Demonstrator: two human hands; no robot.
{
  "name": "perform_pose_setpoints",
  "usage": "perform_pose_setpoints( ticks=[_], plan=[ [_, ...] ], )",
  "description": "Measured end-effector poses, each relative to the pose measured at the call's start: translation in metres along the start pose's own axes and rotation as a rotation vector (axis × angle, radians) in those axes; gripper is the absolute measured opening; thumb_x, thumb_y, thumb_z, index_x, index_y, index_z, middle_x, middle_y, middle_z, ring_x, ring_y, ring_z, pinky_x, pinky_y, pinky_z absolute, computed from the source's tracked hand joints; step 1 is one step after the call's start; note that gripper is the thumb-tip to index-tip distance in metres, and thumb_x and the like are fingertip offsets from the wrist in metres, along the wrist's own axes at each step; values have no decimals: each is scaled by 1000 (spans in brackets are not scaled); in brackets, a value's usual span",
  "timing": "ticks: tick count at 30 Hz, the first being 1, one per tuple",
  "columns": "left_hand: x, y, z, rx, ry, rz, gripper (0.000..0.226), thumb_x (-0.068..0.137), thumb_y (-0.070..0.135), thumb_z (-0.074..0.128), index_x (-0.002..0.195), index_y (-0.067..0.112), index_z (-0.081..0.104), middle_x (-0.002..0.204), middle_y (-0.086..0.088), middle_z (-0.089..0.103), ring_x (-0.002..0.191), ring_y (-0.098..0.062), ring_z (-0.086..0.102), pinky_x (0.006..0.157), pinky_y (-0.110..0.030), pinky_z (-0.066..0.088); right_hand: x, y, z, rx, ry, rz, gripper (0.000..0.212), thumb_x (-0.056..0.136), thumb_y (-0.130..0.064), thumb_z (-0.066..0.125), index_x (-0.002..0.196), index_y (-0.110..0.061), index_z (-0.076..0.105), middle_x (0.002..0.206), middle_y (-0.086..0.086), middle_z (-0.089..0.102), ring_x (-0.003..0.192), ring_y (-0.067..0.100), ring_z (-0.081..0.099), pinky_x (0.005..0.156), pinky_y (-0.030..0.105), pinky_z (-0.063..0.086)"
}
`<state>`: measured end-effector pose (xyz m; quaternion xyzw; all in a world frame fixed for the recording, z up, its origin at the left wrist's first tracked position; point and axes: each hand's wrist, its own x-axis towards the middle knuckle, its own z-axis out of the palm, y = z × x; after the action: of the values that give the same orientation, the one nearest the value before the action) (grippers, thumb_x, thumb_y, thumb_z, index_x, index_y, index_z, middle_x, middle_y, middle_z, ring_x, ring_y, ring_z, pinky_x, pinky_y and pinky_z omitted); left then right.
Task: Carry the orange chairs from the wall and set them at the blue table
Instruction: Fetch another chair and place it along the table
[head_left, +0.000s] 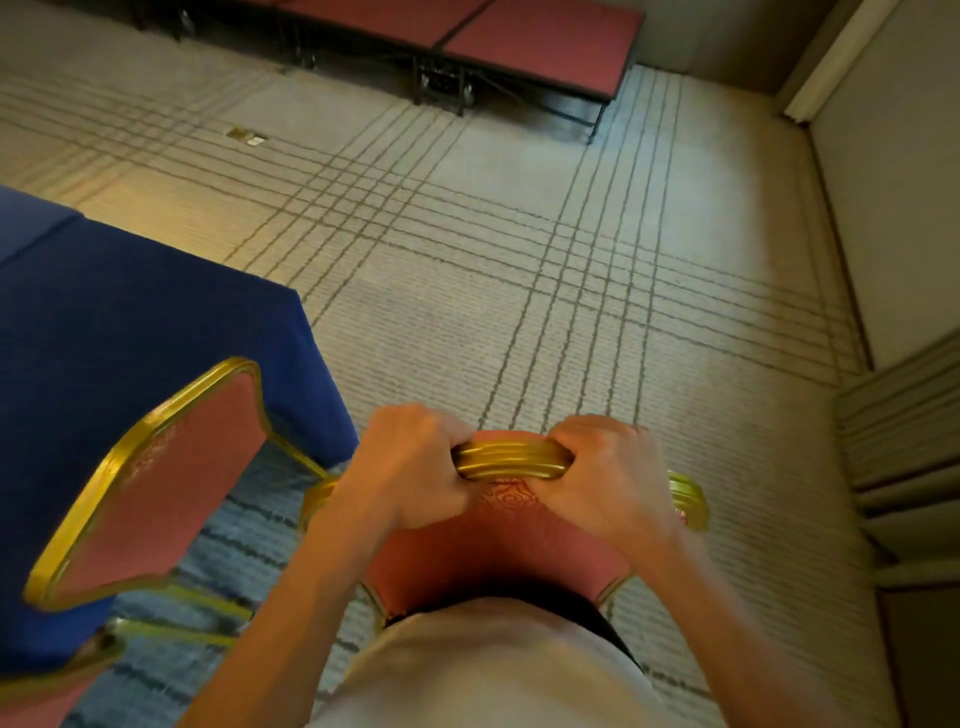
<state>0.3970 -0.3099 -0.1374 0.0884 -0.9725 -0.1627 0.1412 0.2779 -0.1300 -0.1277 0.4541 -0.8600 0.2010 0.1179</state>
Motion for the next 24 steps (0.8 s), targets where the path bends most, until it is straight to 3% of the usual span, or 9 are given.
perform_pose_setpoints(
  ticks=[5, 10, 15, 24],
  plan=[
    [62, -40, -19, -13, 28, 18, 35, 67, 40, 71, 54, 26, 42, 48, 11, 37, 44, -15, 41, 49, -25, 18, 77, 11, 9, -35, 28, -48, 28, 70, -50, 63, 59, -25, 60, 57, -10, 57, 53, 13, 59, 48, 26, 42],
    [115, -73, -12, 10, 26, 26, 37, 63, 39, 66, 52, 24, 34, 47, 9, 35, 42, -15, 36, 49, -26, 17, 123, 32, 39, -27, 24, -25, 30, 67, -41, 79, 57, -22, 57, 56, -9, 55, 52, 13, 56, 45, 27, 43],
    [176, -107, -1, 45, -2, 7, 40, 62, 42, 63, 53, 30, 26, 48, 11, 31, 46, -15, 32, 52, -27, 20, 185, 60, 74, 6, 26, 2, 33, 60, -41, 82, 56, -22, 56, 55, -7, 56, 52, 17, 60, 50, 25, 40],
    [321, -196, 12, 65, -1, -178, 37, 63, 37, 67, 51, 27, 33, 46, 9, 31, 44, -12, 36, 51, -26, 22, 374, 129, 148, 145, 23, -176, 27, 64, -48, 69, 57, -23, 60, 55, -7, 55, 52, 13, 59, 52, 20, 33]
  ],
)
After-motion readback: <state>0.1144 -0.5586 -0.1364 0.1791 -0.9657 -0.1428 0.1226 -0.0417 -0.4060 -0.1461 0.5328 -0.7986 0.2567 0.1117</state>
